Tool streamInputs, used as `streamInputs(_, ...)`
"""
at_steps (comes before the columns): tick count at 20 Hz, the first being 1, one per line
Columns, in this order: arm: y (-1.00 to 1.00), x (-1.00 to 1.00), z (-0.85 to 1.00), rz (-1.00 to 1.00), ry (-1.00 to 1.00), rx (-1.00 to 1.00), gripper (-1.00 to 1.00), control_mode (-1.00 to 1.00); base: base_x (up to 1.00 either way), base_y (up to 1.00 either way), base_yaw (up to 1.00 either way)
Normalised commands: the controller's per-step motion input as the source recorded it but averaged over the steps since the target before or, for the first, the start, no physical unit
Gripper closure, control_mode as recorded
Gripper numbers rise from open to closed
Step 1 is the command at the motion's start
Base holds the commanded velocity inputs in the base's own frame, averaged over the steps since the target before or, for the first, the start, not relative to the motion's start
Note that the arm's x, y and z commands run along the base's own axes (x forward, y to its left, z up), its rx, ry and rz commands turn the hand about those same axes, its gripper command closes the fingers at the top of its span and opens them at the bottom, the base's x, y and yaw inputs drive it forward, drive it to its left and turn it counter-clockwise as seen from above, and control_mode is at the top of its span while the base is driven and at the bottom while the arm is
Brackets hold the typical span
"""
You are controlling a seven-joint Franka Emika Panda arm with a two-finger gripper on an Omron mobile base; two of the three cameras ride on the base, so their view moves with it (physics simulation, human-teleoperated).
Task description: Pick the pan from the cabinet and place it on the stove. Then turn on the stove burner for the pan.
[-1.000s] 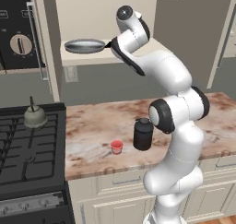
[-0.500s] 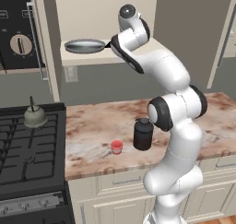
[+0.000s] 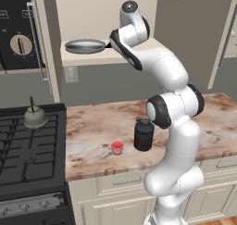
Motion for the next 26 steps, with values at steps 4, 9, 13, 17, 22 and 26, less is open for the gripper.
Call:
streamInputs(4,0.04,0.17,-0.47,0.05,0.03,0.00,-1.00,-1.00,0.00,0.00,0.00)
streamInputs(9,0.03,0.15,-0.50,0.04,0.00,-0.01,-1.00,-1.00,0.00,0.00,0.00)
streamInputs(13,0.03,0.18,-0.54,0.04,0.00,-0.03,-1.00,-1.00,0.00,0.00,0.00)
streamInputs(17,0.05,0.17,-0.47,0.04,0.03,-0.01,-1.00,-1.00,0.00,0.00,0.00)
streamInputs(22,0.08,0.05,-0.39,0.05,0.09,0.00,-1.00,-1.00,0.00,0.00,0.00)
streamInputs(26,0.10,0.02,-0.41,0.05,0.11,-0.01,-1.00,-1.00,0.00,0.00,0.00)
